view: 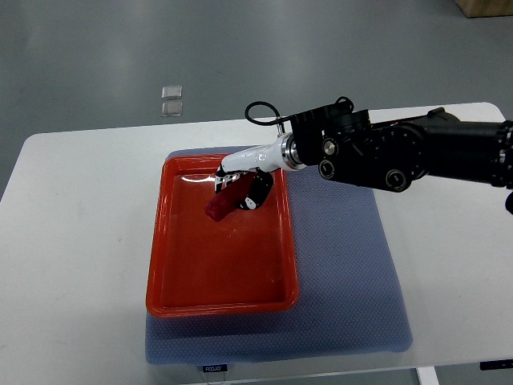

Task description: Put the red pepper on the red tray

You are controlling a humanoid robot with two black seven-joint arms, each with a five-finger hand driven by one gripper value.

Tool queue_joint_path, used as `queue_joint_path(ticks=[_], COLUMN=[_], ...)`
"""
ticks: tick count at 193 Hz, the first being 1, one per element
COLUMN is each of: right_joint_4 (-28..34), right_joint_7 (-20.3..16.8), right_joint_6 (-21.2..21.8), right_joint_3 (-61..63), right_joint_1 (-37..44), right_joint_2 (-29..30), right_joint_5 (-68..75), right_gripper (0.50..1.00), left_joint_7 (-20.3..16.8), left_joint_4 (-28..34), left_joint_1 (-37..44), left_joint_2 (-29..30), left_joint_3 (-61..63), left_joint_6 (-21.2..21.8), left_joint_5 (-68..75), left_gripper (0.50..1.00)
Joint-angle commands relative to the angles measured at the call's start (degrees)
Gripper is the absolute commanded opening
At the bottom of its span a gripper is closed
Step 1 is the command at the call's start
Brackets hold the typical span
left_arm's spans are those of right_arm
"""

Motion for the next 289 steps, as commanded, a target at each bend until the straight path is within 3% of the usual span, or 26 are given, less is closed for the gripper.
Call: queue_joint_path(ticks=[1, 102, 155, 175, 233, 260, 289], right_joint_4=[-3.05, -4.81, -4.89, -4.81, -4.72, -4.81, -4.63], right_joint_7=[-0.27, -1.68, -1.68, -1.68, -1.5, -0.8, -0.71], right_joint_6=[-1.04, -5.26, -4.38, -4.29, -4.73, -5.44, -6.14], right_joint_3=[0.07, 0.16, 3.5, 4.11, 11.5, 22.92, 41.47], right_joint_1=[-2.52, -7.44, -7.62, -7.53, -7.09, -8.93, -18.87], right_joint_2=[3.15, 3.15, 3.15, 3.15, 1.57, -1.77, -4.58], right_joint_5=[-0.14, 0.03, 0.39, 0.56, 3.2, 6.45, 11.64], right_gripper=[0.5, 0.5, 0.797, 0.858, 0.86, 0.86, 0.86], left_joint_7=[0.0, 0.0, 0.0, 0.0, 0.0, 0.0, 0.0], left_joint_4=[-0.04, -0.04, 0.04, 0.04, 0.04, 0.04, -0.04], left_joint_1=[-0.05, 0.04, 0.04, 0.04, 0.04, 0.04, 0.04], left_joint_2=[0.0, 0.0, 0.0, 0.0, 0.0, 0.0, 0.0], left_joint_3=[-0.1, -0.01, -0.01, -0.01, -0.01, -0.01, -0.01], left_joint_6=[0.06, -0.02, 0.06, 0.06, 0.06, 0.06, -0.02], left_joint_5=[0.06, 0.06, 0.06, 0.06, 0.06, 0.06, 0.06], left_gripper=[1.0, 1.0, 1.0, 1.0, 1.0, 1.0, 1.0])
